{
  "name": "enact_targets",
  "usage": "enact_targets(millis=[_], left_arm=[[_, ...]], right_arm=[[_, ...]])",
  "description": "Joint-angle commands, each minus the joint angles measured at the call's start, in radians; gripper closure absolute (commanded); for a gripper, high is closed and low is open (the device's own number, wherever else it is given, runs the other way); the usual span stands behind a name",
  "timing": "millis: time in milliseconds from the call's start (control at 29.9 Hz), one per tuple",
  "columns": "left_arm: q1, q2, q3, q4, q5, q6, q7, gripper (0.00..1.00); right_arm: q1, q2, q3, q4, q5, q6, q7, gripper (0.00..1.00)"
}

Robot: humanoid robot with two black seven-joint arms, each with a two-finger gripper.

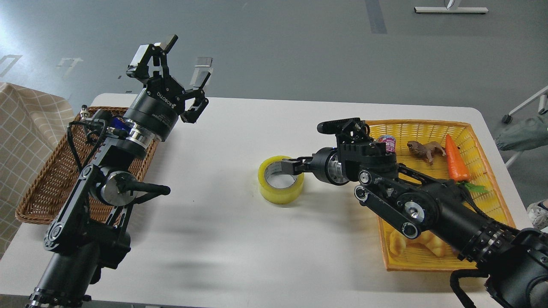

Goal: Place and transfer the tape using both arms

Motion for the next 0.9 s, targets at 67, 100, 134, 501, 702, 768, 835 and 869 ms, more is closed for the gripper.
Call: enact_targets(millis=[67,100,134,501,702,768,835,869], left_arm=[[0.000,0.001,0.001,0.001,-0.003,0.000,0.000,0.02],[0.000,0.003,0.001,0.003,-0.003,0.000,0.000,0.02],[-0.001,0.003,0.001,0.003,-0.003,0.000,0.000,0.02],[-0.006,0.010,0.018,0.011,-0.006,-0.006,0.009,0.02],[-0.014,0.010,0.018,0.009,-0.006,-0.055,0.012,0.02],[-0.014,0.009,0.015,0.009,-0.006,-0.064,0.006,0.02],[-0.012,0.004,0.010,0.009,-0.006,-0.070,-0.003,0.02],[-0.012,0.001,0.007,0.009,-0.006,-0.072,-0.003,0.02]], right_arm=[[0.042,0.000,0.116,0.094,0.002,0.000,-0.012,0.01],[0.042,0.000,0.160,0.123,0.002,0.000,-0.012,0.01],[0.041,0.000,0.183,0.137,0.002,0.000,-0.012,0.01],[-0.113,-0.015,0.530,0.391,0.040,0.000,-0.001,0.01],[-0.196,0.000,0.731,0.402,0.419,0.000,0.002,0.00],[-0.208,0.000,0.748,0.402,0.517,0.000,0.002,0.00],[-0.223,0.000,0.785,0.402,0.676,0.000,0.003,0.00],[-0.225,0.000,0.800,0.401,0.709,0.000,0.003,0.00]])
